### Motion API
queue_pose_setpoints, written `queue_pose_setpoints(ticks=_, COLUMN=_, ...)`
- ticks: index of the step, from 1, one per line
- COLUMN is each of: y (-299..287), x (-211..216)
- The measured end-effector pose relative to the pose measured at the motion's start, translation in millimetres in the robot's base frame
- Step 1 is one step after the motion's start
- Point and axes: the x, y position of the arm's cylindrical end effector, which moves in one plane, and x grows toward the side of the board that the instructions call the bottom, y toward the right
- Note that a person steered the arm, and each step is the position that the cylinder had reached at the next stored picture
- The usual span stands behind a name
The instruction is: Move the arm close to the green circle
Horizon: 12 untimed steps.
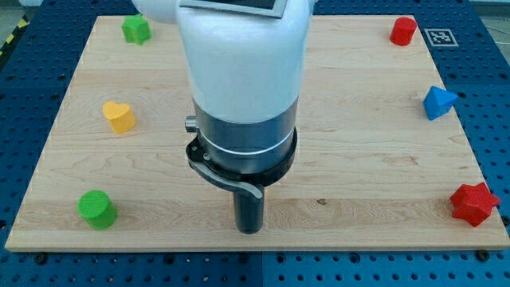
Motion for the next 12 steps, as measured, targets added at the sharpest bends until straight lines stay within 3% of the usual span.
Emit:
queue_pose_setpoints(ticks=3, y=0, x=5)
queue_pose_setpoints(ticks=12, y=-75, x=15)
